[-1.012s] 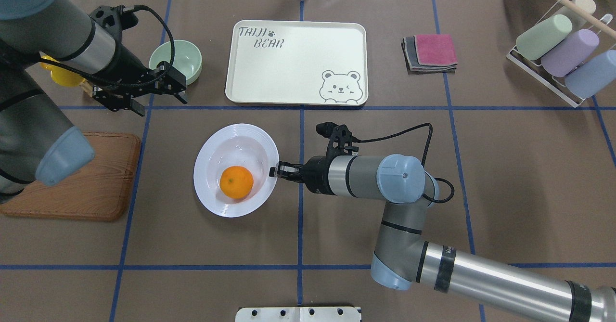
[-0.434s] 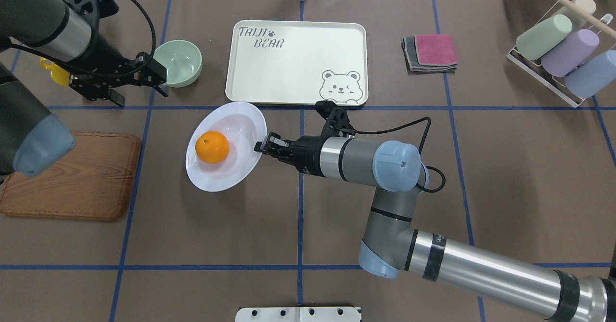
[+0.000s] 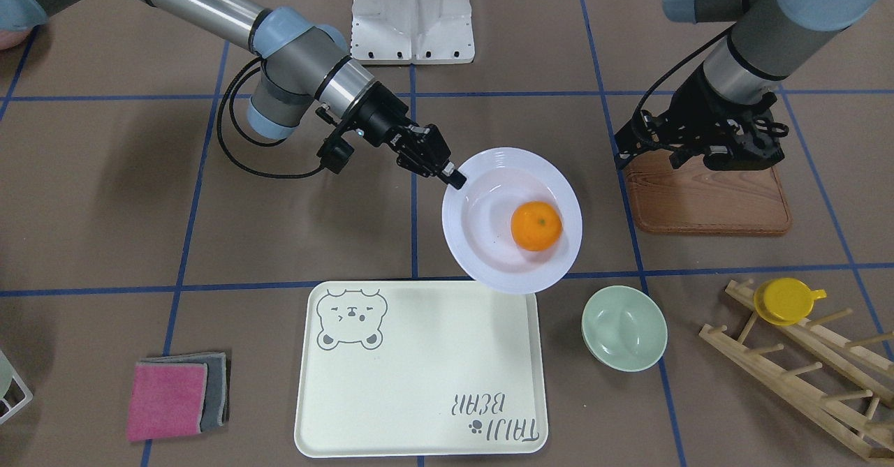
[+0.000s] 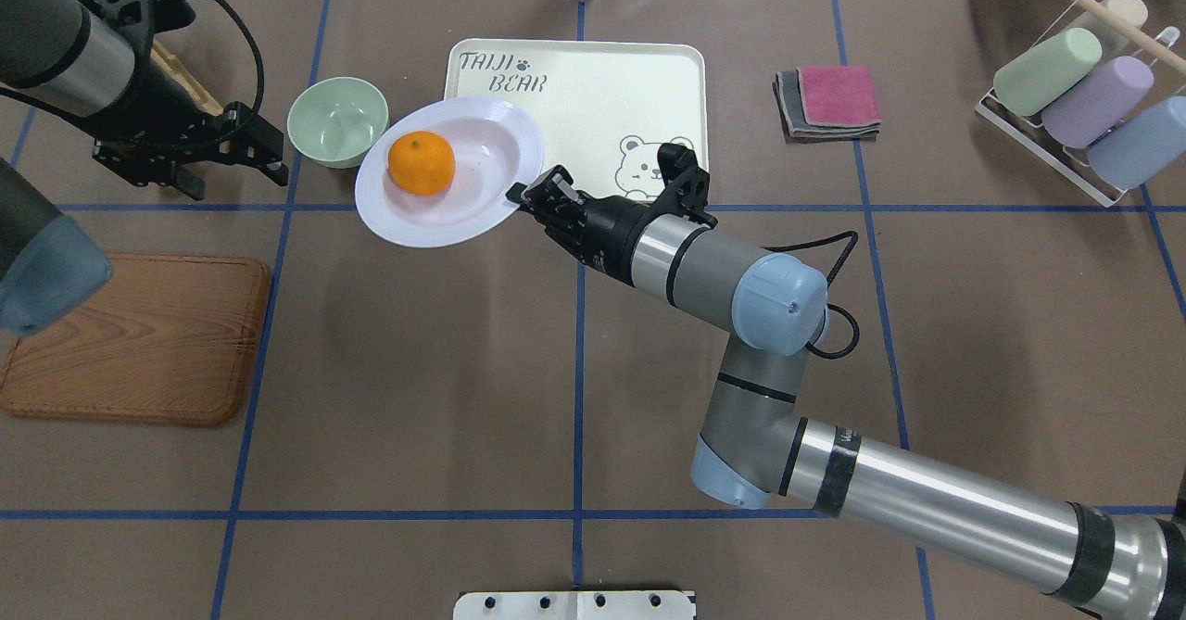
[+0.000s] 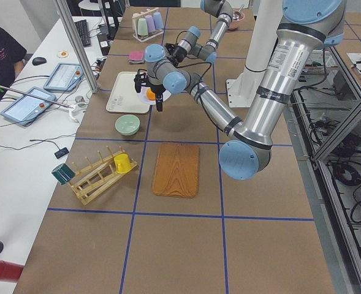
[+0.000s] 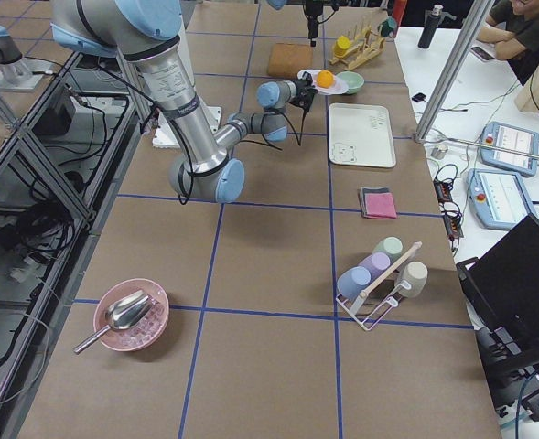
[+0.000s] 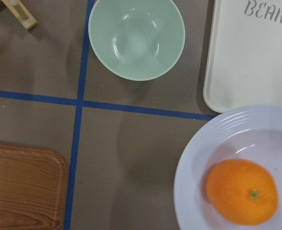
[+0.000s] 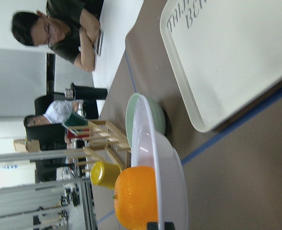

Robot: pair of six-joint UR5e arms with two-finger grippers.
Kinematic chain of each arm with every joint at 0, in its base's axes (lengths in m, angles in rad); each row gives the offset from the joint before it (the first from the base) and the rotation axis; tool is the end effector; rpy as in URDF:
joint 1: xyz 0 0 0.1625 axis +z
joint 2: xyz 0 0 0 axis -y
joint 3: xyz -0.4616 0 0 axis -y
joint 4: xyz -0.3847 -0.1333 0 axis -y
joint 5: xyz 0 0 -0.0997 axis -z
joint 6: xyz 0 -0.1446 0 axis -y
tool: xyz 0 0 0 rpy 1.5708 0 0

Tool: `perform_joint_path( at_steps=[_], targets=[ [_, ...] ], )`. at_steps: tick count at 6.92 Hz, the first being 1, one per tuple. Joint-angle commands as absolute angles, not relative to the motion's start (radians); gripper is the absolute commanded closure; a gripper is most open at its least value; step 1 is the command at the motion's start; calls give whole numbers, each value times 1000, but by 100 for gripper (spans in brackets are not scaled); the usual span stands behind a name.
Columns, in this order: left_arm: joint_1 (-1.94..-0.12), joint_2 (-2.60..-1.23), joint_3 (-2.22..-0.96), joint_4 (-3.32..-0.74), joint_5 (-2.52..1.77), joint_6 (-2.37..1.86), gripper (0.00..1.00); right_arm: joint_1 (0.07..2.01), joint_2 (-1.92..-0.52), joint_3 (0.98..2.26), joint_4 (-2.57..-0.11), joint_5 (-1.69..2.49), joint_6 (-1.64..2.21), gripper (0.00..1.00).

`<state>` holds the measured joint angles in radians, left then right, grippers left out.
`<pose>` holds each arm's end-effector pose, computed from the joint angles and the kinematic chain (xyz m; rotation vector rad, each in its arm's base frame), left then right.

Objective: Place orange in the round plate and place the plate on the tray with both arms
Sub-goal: 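Carry the plate with the orange onto the bear tray and lower it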

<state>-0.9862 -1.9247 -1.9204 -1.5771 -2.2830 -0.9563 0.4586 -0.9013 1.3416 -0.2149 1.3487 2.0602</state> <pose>0.2989 -0.5220 0.3647 0.0126 0.9595 -0.0901 -0.5991 -0.4800 0.2318 0.1373 -1.8729 0.8658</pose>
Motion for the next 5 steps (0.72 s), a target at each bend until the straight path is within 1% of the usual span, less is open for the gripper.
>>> perform_joint_path(
  at_steps=[1, 2, 4, 5],
  targets=[
    [-1014, -1901, -1910, -1577, -2275, -863, 3, 476, -879, 1202, -222, 1141, 2233, 100],
    [-1026, -1890, -1902, -1577, -2275, -836, 3, 476, -874, 1177, -289, 1082, 2270, 100],
    [-1026, -1888, -1902, -1577, -2275, -834, 3, 474, -847, 1177, -434, 1058, 2270, 100],
    [-1026, -1887, -1902, -1577, -2275, -834, 3, 474, -835, 1177, -490, 1057, 2270, 85]
  ],
)
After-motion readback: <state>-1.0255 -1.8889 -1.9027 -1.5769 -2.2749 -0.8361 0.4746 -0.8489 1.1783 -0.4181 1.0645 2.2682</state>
